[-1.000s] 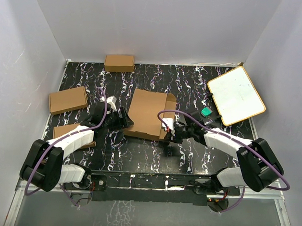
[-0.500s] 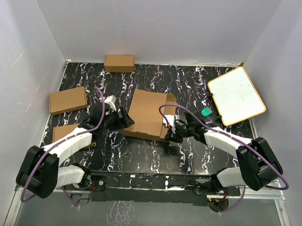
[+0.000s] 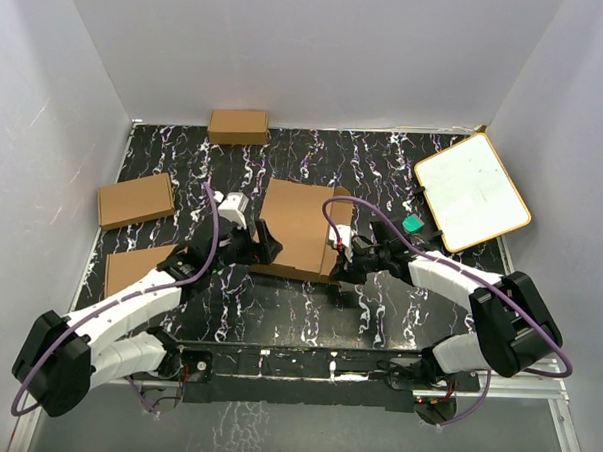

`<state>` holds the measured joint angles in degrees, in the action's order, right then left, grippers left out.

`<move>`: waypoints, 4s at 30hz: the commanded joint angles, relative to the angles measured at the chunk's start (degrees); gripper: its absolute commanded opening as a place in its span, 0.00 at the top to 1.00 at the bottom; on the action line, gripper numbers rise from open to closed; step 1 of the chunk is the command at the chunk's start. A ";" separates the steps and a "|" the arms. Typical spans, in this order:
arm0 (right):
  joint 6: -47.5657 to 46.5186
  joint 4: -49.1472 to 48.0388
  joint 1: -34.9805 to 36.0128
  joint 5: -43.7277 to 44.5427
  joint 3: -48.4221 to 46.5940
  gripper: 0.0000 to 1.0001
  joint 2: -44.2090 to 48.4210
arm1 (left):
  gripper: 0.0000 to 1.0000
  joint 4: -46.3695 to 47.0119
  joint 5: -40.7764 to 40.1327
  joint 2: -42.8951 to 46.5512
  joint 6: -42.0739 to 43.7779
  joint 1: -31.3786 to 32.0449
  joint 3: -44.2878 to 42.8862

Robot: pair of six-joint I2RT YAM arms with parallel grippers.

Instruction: Fold the paper box

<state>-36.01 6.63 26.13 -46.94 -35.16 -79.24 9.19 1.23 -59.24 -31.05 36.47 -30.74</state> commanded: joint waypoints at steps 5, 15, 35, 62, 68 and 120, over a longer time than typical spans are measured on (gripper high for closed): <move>2.29 -2.19 -0.12 -1.88 -2.45 0.92 -0.21 | 0.18 -6.41 -4.41 -8.90 0.55 -0.42 -5.59; 2.74 -2.75 0.30 -0.90 -2.93 0.92 -0.47 | 0.22 -8.01 -5.52 -12.42 0.94 -0.87 -5.57; 2.12 -2.85 0.75 -0.20 -3.04 0.92 -0.87 | 0.16 -15.08 -4.96 -12.53 4.67 -3.26 -10.00; 0.48 -2.50 1.62 -2.87 -3.14 0.92 0.51 | 0.30 -11.01 4.03 -20.60 4.48 -3.55 -10.43; 1.17 -2.82 1.73 -2.47 -3.37 0.92 0.25 | 0.30 -10.71 4.79 -20.98 4.92 -3.53 -10.48; -1.21 7.19 -11.22 -12.80 -8.79 0.55 6.90 | 0.18 -14.79 0.68 1.41 -1.89 -3.06 -7.35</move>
<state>-38.81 16.19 18.39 -55.92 -40.38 -75.00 -5.69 1.61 -64.55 -29.06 33.50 -40.16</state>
